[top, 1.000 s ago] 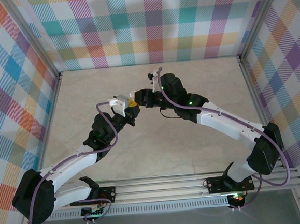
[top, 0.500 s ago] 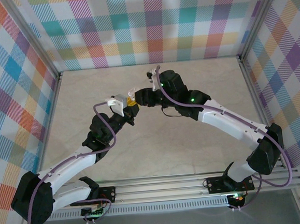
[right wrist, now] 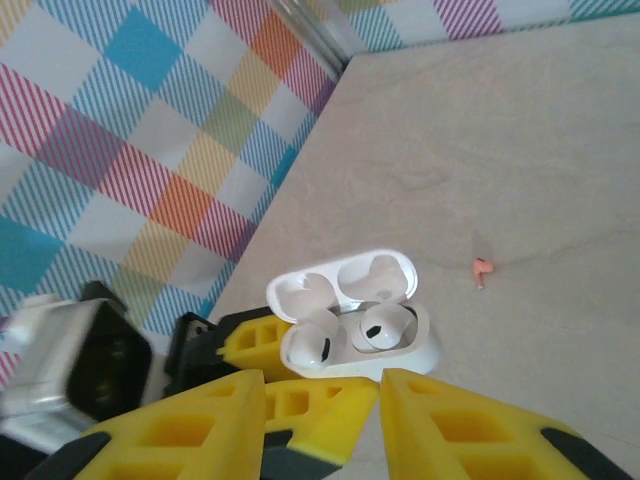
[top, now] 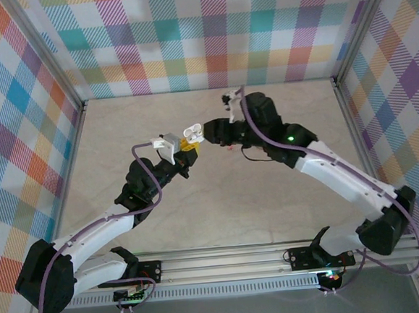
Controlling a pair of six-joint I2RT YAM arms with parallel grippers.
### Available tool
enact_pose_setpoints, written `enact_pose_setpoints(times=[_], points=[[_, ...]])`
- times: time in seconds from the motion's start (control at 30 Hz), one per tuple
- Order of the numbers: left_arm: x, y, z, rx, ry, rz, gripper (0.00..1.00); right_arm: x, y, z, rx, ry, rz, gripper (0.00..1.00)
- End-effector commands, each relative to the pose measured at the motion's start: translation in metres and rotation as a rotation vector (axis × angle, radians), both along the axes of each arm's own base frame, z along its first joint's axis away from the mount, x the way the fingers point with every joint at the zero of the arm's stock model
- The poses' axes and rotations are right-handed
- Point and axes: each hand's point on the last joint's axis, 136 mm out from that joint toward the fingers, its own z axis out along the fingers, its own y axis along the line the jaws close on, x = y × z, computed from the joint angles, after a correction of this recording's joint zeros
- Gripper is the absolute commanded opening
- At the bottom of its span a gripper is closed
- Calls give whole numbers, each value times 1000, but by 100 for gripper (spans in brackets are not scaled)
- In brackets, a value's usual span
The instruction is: Insert the wireless bluetooth earbuds into the charging case
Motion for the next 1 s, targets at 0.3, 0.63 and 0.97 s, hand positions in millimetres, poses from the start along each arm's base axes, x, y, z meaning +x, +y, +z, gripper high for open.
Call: enact_pose_setpoints(times=[0.3,0.63,0.97], points=[[-47,-48,17,77,-9,-399,0,-67,-38,18,-218,-168,274,36],[-62,-51,31,62,-9,-482,0,-79,-38,-1,-328,-168,407,40],[-61,-51,32,56,-4,-478,0,-76,-21,7,-276,-152,450,25]])
